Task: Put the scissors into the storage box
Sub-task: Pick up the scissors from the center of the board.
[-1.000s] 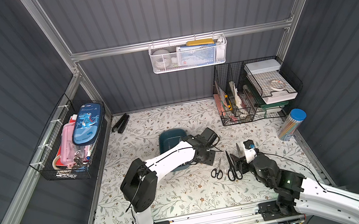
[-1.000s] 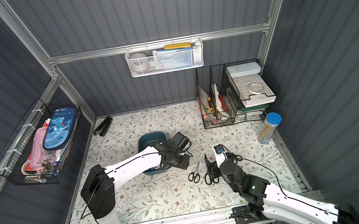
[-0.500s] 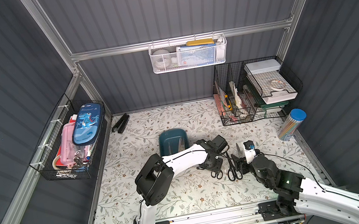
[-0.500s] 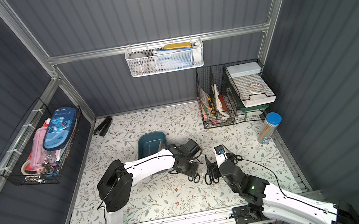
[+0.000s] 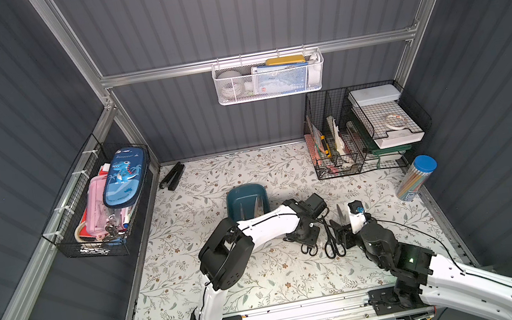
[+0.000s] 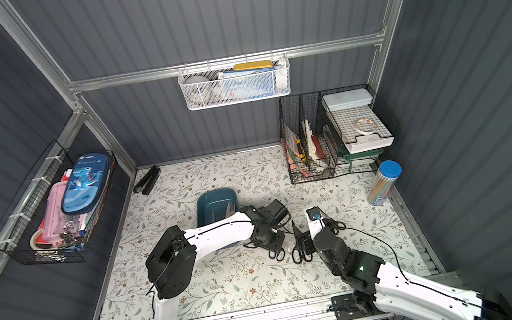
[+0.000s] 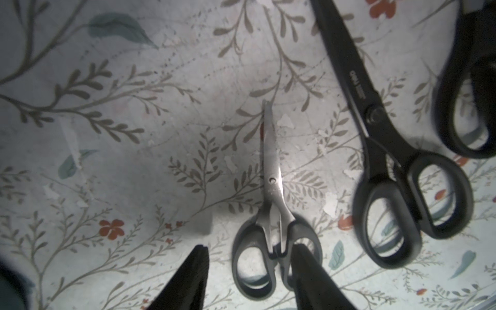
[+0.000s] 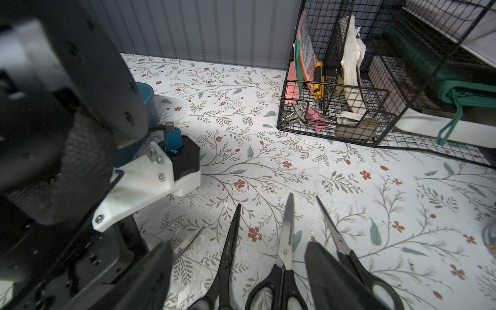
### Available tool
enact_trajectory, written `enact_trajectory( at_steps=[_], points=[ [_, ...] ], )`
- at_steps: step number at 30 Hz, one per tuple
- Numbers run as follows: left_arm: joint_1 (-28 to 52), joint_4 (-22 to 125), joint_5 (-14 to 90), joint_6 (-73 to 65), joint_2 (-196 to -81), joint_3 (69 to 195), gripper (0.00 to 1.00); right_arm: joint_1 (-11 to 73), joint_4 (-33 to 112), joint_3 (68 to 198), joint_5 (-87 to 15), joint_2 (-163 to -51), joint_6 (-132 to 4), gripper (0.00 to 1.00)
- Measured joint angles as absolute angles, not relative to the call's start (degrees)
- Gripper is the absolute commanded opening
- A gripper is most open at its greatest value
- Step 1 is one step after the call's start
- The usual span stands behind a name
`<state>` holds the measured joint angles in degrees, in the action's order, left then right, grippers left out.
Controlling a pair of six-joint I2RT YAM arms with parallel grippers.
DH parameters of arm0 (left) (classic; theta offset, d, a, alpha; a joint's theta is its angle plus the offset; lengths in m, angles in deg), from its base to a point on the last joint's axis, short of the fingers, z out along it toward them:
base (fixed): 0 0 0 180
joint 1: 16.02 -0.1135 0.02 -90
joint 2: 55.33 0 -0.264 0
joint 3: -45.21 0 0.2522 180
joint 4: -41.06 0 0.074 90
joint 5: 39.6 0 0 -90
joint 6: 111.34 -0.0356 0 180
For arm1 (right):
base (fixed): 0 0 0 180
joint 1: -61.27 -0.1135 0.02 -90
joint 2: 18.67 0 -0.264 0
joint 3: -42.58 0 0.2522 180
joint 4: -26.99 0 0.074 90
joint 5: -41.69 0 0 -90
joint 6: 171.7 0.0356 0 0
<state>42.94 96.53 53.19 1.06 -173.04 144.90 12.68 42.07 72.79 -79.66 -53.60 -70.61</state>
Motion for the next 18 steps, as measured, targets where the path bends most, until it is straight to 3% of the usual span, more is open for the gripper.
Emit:
enact_trajectory(
  at_steps=[18],
  points=[
    [43.66, 99.66, 53.08, 1.63, -175.62, 149.8, 0.49, 12.68, 42.05, 72.79, -79.86, -54.96, -70.56, 0.82]
  ],
)
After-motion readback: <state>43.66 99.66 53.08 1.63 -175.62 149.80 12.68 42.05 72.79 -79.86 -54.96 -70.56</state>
